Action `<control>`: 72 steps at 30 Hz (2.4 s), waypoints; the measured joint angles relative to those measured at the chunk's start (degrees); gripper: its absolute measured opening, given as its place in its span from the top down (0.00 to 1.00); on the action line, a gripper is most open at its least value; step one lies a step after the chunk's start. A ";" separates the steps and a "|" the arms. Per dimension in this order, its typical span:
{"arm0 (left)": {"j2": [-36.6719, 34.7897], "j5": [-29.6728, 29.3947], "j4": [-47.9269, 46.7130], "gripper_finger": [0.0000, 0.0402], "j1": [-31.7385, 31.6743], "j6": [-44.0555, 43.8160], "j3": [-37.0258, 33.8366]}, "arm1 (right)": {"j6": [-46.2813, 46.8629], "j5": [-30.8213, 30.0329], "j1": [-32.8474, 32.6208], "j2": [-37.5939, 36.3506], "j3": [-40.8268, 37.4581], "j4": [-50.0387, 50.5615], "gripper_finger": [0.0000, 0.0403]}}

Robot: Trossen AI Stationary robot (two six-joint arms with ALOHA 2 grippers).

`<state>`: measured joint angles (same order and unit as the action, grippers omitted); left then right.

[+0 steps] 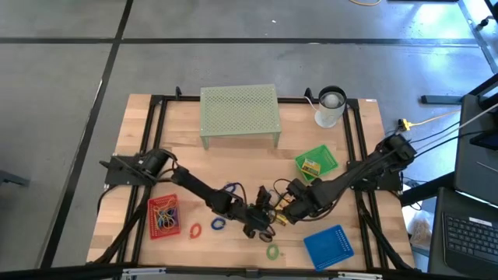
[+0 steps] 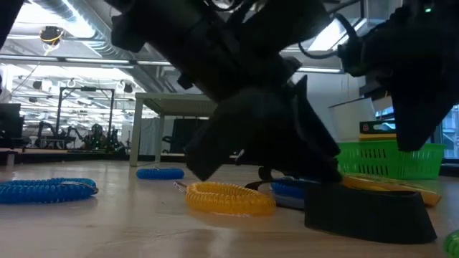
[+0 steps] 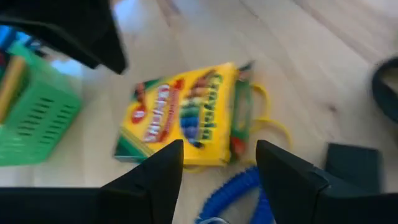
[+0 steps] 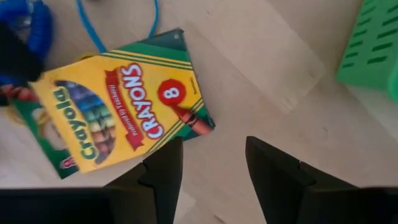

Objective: Pick & Place Office Desk Supplies
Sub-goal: Put the crayon box into the green bin

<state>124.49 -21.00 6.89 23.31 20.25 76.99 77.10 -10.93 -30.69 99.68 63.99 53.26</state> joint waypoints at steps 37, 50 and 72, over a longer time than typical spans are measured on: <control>1.60 4.01 2.34 0.90 -1.98 7.56 0.00 | -3.43 0.26 2.39 3.43 0.00 -2.86 0.56; 1.60 9.15 2.32 0.81 -1.60 8.16 -0.02 | -5.27 1.36 2.39 3.43 0.00 -4.22 0.56; 1.60 9.11 8.21 0.58 -1.56 5.88 -0.07 | -1.05 7.25 -0.34 5.81 0.04 -1.67 0.65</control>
<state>126.08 -11.89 15.10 21.76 26.13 76.93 76.05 -3.68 -31.03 105.49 64.03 51.60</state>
